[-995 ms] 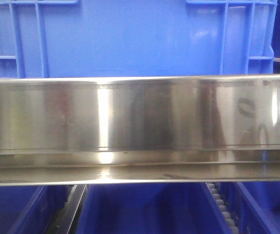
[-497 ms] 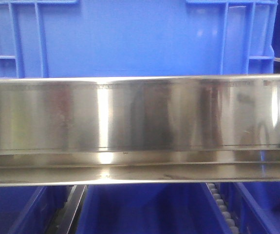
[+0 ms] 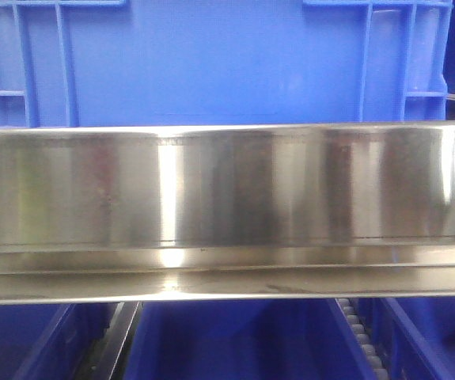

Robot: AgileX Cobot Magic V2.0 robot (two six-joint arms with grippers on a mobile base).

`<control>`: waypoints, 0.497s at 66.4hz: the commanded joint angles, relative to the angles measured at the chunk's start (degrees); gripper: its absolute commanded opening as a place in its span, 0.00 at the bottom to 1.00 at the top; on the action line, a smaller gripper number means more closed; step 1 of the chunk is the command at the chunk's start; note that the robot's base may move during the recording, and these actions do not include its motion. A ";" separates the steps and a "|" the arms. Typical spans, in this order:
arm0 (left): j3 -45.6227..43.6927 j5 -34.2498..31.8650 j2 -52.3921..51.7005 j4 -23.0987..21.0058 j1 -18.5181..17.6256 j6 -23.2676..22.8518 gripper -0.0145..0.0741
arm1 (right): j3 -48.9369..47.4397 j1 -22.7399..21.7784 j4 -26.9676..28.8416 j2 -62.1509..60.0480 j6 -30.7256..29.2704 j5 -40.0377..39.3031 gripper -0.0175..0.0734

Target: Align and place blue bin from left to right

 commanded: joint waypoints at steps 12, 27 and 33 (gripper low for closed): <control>-14.52 10.75 14.35 0.28 0.18 0.00 0.04 | -14.22 -0.21 0.12 16.43 -0.36 9.70 0.11; -22.69 11.14 26.74 0.28 0.18 0.00 0.04 | -27.04 -0.21 0.12 30.80 -0.36 19.76 0.11; -22.81 7.63 29.01 -0.38 0.18 0.00 0.04 | -29.36 -0.21 0.12 34.56 -0.36 19.53 0.11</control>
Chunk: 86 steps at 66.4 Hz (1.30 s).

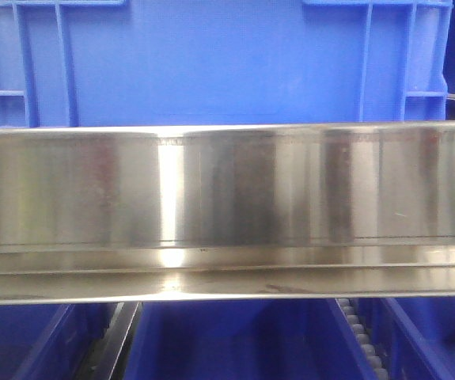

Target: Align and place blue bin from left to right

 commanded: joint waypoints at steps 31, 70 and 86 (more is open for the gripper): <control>-4.23 -2.84 12.98 -9.63 0.18 0.00 0.04 | -3.58 -0.21 0.21 12.16 1.03 2.24 0.11; -30.96 13.25 40.69 -3.48 -9.13 -6.68 0.04 | -22.00 6.59 0.10 33.02 12.14 12.29 0.11; -38.59 18.32 47.48 11.31 -14.75 -19.38 0.04 | -35.19 10.73 -4.75 43.23 16.12 19.29 0.11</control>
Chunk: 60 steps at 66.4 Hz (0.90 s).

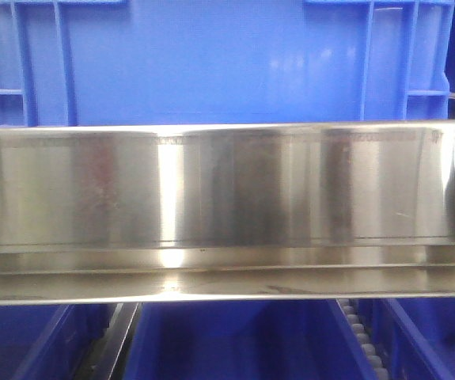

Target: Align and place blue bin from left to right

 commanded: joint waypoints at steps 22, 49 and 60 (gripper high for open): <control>-4.29 2.70 3.52 7.32 -2.69 -8.83 0.04 | -22.50 6.58 -6.99 15.33 5.09 13.62 0.11; -4.29 3.19 3.52 7.20 -2.69 -8.83 0.04 | -27.77 6.58 -9.71 19.05 5.09 18.93 0.17; -4.29 3.19 3.52 7.20 -2.69 -8.83 0.04 | -27.77 6.58 -9.30 19.10 6.07 18.93 0.51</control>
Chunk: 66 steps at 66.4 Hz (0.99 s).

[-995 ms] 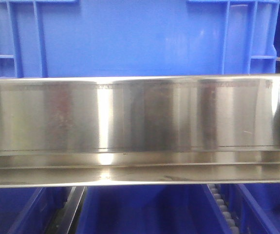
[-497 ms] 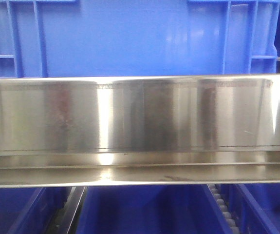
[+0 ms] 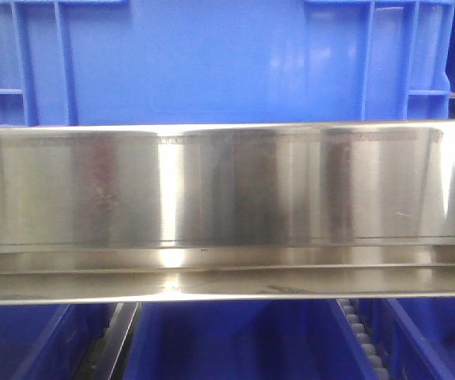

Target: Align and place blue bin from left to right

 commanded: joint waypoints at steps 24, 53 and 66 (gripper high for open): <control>-0.56 -0.15 -0.07 0.02 -0.29 -0.54 0.04 | -0.63 -0.13 -0.05 2.67 2.00 -1.10 0.47; -0.56 -0.03 -0.07 0.02 -0.29 -0.54 0.04 | -0.63 -0.03 -0.05 5.95 2.49 -2.15 0.47; -0.56 0.09 0.37 -0.07 -0.29 -0.54 0.04 | -0.63 -0.02 -0.05 5.95 2.49 -2.41 0.47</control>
